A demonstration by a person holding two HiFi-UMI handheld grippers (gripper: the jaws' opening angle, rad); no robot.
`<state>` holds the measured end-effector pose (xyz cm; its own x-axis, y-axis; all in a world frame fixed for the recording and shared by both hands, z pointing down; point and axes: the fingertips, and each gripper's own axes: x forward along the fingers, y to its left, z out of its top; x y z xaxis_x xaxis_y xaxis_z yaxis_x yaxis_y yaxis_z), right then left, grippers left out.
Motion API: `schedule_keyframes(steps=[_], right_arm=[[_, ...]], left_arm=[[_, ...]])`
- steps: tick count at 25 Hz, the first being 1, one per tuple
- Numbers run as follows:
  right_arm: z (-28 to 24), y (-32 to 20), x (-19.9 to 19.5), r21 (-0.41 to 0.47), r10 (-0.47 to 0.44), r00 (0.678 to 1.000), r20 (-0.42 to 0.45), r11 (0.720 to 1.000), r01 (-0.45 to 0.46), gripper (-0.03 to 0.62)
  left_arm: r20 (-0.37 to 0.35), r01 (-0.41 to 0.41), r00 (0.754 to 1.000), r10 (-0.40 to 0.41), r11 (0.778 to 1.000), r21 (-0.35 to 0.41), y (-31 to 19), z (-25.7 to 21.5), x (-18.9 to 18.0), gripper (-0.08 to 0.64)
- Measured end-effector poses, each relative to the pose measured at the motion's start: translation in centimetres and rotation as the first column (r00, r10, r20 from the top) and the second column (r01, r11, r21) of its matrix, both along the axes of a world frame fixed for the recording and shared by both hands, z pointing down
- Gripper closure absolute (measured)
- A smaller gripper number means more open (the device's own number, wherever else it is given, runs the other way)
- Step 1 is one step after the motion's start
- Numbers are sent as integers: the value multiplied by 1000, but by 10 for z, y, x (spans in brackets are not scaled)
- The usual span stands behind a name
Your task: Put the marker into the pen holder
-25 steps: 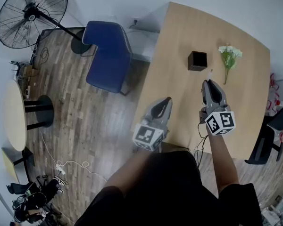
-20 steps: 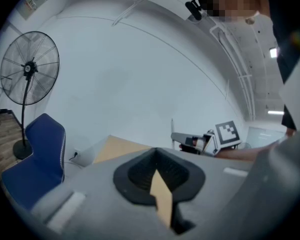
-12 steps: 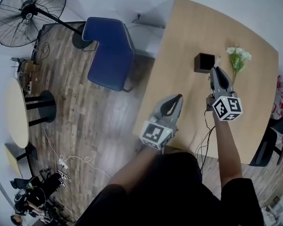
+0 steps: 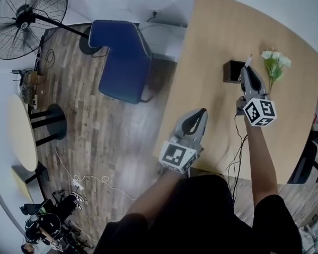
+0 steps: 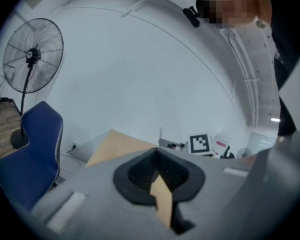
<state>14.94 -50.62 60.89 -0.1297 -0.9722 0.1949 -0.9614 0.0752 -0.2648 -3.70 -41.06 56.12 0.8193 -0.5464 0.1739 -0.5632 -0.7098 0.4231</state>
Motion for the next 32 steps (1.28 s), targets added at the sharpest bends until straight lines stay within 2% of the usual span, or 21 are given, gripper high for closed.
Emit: schedule_keyframes(steps=[5,12,17,24,29,32], right_arm=[[25,-16,6,-23,22,1000,3,1000,-22,546],[47,-26,10,-54,21,999,32,998,-20,545],[51,-27,1,-51,-22,999,-46,998,19,545],[52,-29,0,-65,-17,999,-38,998,14,541],[53,-30,-3,-76,-34,999,-13,997,33,479],[54,-26,0,-83,-26,1000,-2,996,25,468]], left_arm=[[29,17,999,-17,1000,-18,1,21,-10,557],[59,-8,998,10,999,-37,9,37,-7,557],[83,31,996,-30,999,-20,11,42,-19,557],[74,69,995,-67,997,-25,10,41,-31,557],[96,65,993,-64,998,-10,15,42,-40,557],[93,80,993,-79,997,-6,18,36,-45,557]])
